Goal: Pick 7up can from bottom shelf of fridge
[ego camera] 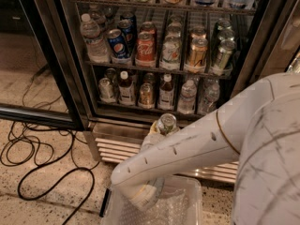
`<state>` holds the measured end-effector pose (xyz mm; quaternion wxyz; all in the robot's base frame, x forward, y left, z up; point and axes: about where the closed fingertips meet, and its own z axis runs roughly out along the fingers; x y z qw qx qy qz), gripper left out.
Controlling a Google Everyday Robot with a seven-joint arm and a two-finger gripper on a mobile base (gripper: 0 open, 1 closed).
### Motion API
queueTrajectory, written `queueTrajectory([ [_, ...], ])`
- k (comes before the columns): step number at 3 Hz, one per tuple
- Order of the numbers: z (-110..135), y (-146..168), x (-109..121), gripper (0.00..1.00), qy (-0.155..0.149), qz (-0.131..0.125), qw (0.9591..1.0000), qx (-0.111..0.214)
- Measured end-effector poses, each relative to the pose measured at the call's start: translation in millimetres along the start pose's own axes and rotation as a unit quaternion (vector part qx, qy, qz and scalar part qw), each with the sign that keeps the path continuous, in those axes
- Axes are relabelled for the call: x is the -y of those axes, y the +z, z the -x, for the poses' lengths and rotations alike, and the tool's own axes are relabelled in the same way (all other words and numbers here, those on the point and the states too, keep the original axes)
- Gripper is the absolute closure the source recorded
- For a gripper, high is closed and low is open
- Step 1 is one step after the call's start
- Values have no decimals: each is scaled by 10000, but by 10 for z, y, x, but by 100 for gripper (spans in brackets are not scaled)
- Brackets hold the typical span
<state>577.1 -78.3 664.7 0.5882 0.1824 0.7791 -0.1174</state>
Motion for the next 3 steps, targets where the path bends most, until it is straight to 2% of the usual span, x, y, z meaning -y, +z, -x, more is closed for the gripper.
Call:
queueTrajectory([
  [1, -13, 82, 35, 100, 180, 85, 9996, -218],
  [2, -323, 208, 280, 100, 527, -78, 9935, -1002],
  [3, -663, 73, 362, 100, 751, -102, 9775, -1968],
])
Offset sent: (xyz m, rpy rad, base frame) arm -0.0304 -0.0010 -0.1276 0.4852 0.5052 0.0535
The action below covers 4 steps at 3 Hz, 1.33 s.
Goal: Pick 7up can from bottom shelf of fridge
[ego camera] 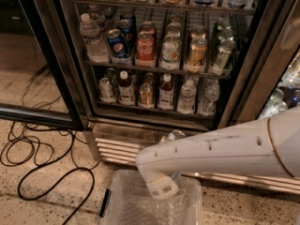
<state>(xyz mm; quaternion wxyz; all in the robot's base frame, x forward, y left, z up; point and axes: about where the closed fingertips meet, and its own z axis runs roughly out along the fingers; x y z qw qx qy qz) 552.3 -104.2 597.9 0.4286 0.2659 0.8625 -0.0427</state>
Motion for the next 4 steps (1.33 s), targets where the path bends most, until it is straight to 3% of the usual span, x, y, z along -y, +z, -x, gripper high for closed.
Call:
queueTrajectory([
  [1, -374, -129, 34, 100, 58, 129, 9953, -955],
  [2, -600, -350, -9, 100, -150, 520, 9847, -1659],
  [3, -932, -515, -122, 100, -193, 923, 9636, -2501],
  [4, -1297, -766, -285, 100, -292, 1436, 9359, -3203],
])
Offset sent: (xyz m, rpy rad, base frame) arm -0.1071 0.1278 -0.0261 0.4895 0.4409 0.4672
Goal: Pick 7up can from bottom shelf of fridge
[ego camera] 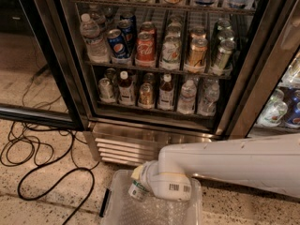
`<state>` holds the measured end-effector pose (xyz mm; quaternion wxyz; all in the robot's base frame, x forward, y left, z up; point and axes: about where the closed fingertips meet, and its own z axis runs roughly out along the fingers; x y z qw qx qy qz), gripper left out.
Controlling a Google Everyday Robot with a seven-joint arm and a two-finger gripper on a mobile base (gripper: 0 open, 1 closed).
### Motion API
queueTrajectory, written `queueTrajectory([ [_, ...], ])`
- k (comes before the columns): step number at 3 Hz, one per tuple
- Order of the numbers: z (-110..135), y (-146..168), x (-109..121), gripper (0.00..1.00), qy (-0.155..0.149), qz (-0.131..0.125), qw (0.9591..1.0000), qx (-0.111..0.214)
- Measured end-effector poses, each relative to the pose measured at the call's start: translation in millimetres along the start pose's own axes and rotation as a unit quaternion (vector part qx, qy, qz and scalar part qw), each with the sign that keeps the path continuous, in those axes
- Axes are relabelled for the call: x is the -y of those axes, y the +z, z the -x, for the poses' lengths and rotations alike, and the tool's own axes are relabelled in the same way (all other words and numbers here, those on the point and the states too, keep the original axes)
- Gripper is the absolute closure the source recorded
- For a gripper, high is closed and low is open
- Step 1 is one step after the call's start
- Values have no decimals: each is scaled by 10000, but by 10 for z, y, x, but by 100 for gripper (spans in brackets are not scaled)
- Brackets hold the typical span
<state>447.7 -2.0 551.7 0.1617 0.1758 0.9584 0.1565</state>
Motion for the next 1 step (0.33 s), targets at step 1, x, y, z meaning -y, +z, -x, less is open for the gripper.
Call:
queueTrajectory([
  [1, -53, -33, -79, 100, -17, 147, 9998, -140],
])
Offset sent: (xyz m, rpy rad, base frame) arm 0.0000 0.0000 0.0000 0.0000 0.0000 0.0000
